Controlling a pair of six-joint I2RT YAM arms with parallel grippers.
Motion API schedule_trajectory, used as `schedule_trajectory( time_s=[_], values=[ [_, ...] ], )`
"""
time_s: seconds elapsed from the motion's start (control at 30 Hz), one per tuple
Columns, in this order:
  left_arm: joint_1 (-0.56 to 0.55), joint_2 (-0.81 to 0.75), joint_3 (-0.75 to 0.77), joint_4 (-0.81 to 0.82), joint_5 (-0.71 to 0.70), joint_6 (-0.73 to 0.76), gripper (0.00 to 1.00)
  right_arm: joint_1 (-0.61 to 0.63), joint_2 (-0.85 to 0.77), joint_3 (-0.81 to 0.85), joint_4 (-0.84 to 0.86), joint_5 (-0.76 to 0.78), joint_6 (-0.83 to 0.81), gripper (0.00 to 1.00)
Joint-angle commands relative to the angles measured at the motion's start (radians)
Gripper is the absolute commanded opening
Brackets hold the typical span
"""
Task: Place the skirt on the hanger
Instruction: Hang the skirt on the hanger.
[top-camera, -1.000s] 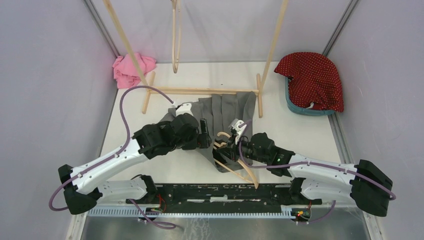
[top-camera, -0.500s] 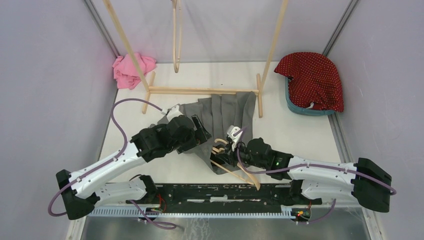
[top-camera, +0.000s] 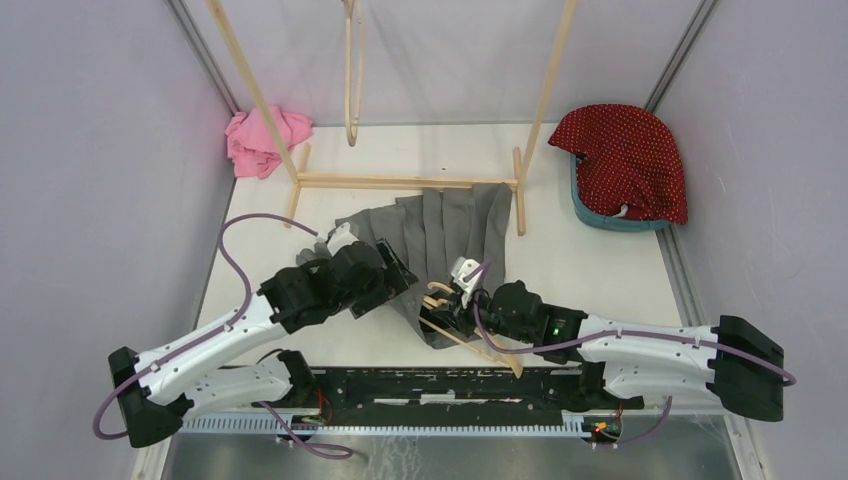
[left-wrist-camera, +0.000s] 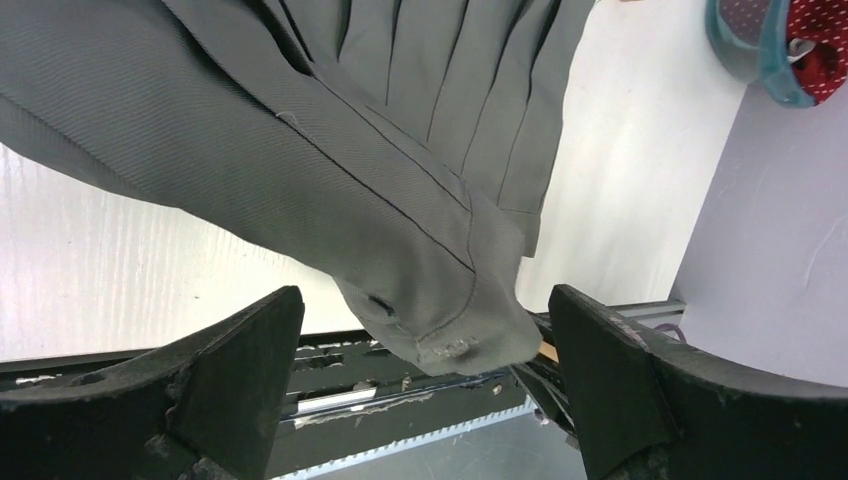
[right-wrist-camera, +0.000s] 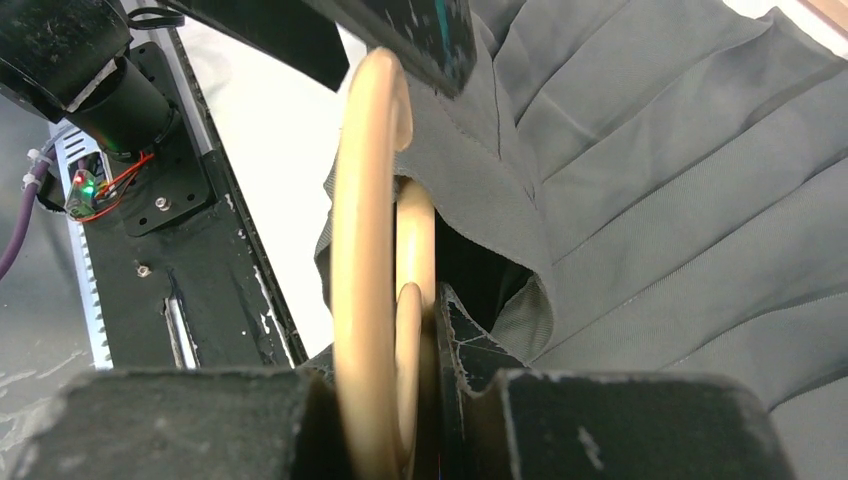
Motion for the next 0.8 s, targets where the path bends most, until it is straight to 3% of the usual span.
schedule_trajectory(
  time_s=[0.0,0.33,0.47,0.63,0.77],
  values=[
    [0.005,0.034,-0.019,0.077,0.010,-0.058,0.99,0.019,-0.020,0.076,0.070,0.024,-0.029,0.01],
    [0.013,0.115,0.003,0.133,0.028,-0.009,0.97,0.060,0.015,0.124,0.053,0.031,-0.071,0.01],
    [0.022,0.102,-0.011,0.177,0.049,0.012,0.74,0.077,0.015,0.129,0.039,0.053,-0.094,0.01],
    [0.033,0.099,-0.012,0.194,0.067,0.035,0.53,0.088,0.014,0.138,0.026,0.064,-0.109,0.01],
    [0.039,0.116,-0.011,0.240,0.108,0.062,0.26,0.095,0.020,0.158,0.005,0.056,-0.115,0.01]
  ],
)
